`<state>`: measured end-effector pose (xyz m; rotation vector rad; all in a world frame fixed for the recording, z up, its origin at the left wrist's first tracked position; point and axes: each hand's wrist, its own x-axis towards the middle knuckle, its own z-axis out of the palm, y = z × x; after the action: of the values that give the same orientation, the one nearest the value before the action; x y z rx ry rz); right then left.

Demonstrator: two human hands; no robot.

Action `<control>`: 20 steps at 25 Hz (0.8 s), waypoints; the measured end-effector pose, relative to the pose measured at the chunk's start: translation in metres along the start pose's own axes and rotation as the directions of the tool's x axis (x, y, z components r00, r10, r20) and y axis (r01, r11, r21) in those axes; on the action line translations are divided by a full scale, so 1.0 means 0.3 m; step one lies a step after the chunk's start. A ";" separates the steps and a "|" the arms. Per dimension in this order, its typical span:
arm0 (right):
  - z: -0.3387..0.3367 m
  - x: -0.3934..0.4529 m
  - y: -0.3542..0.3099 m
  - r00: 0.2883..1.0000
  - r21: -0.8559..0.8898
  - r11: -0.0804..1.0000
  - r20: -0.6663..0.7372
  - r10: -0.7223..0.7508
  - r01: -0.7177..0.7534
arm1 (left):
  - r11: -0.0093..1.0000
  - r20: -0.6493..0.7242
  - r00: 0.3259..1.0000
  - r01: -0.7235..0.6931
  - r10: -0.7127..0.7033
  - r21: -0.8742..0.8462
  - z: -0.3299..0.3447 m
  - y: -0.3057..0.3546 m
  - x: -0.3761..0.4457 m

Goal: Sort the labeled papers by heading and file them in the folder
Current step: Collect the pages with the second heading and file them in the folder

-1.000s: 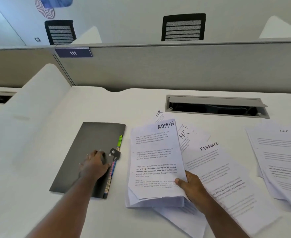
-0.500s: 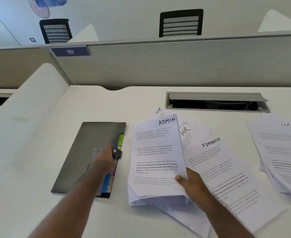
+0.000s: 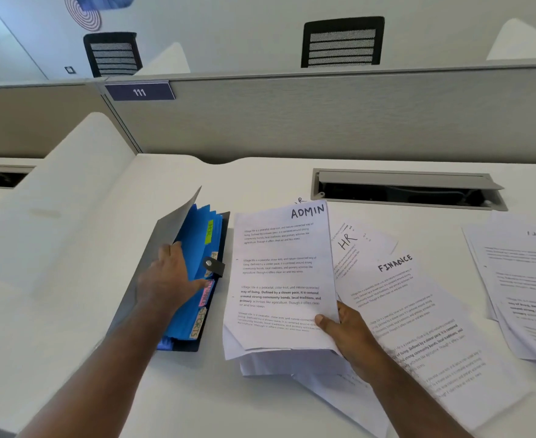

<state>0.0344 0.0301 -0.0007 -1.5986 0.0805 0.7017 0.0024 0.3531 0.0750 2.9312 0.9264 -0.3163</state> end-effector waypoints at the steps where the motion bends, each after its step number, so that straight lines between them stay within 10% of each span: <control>1: 0.008 -0.003 -0.009 1.000 0.003 1.000 0.017 0.017 -0.017 | 1.000 -0.009 1.000 -0.006 0.006 -0.007 0.008 -0.003 -0.003; 12: 0.110 0.039 -0.120 0.954 -0.240 0.968 0.269 0.133 -0.067 | 0.976 0.005 0.990 -0.138 0.141 -0.167 0.016 -0.049 -0.005; 20: 0.293 0.154 -0.189 1.000 -0.306 0.952 0.018 0.004 0.002 | 0.940 -0.031 0.984 -0.179 0.178 -0.290 0.033 -0.048 0.013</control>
<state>0.0630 0.1370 0.0282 -1.8885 -0.0437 0.7566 -0.0047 0.3659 0.0647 2.7149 0.6357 -0.1484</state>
